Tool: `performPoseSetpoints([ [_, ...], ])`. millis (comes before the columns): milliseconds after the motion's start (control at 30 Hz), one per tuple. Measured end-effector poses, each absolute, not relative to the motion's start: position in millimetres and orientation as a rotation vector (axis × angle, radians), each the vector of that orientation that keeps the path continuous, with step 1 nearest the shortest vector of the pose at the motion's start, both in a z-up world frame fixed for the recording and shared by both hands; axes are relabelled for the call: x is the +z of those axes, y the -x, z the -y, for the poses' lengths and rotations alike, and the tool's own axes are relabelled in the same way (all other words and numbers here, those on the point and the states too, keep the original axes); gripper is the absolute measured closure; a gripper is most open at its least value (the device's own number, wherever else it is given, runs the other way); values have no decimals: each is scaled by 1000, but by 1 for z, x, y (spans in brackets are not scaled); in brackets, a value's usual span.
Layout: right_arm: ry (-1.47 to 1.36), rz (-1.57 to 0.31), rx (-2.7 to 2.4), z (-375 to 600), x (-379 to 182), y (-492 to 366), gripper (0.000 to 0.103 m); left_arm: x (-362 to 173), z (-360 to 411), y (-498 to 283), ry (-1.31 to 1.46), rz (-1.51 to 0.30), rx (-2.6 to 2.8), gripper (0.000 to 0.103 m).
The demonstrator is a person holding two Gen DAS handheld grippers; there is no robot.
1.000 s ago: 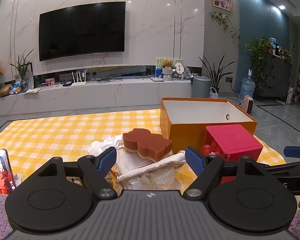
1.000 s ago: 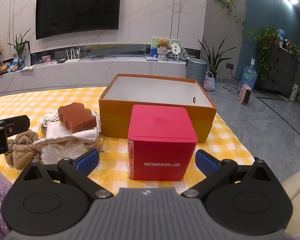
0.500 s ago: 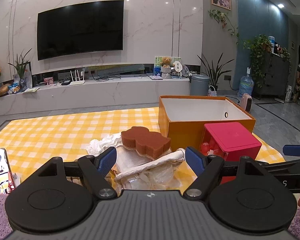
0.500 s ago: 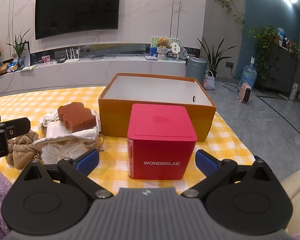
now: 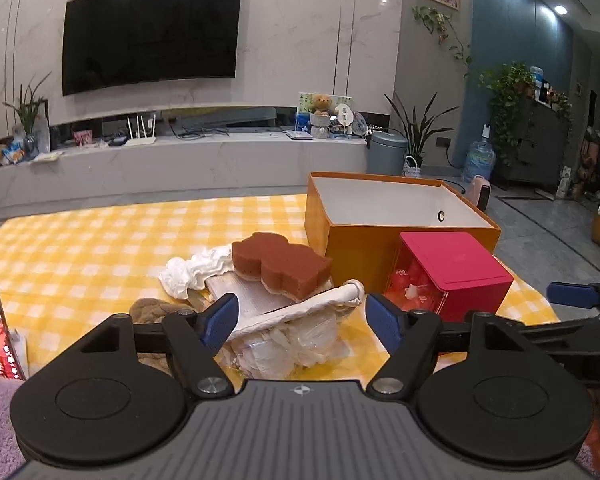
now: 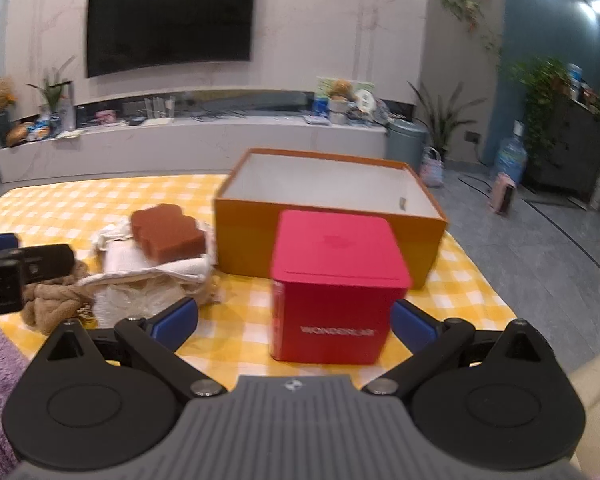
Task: Organize soft objects
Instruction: 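Grasp the brown knotted towel with the left tool while the right tool grasps the brown sponge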
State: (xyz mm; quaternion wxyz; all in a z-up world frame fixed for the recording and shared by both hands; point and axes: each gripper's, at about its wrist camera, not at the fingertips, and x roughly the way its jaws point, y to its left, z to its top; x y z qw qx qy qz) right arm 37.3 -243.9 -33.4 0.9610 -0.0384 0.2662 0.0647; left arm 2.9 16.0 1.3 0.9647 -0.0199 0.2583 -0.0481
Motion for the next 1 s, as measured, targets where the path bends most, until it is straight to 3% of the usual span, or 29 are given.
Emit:
performPoseSetpoints([
  [133,76,-521,213,237,-34,-37,3,-1,-31,-9,39,-533,-68,18],
  [200,82,-520,243,232,-34,-41,3,-3,-40,-15,53,-559,-45,24],
  [333,119,-526,319,218,-32,-51,16,-10,-68,-35,79,-637,2,27],
  [700,191,-554,435,169,-36,-124,16,-40,-109,-90,-63,-852,-83,16],
  [1000,205,-639,502,133,-65,-183,16,-69,-107,-105,-144,-959,-123,15],
])
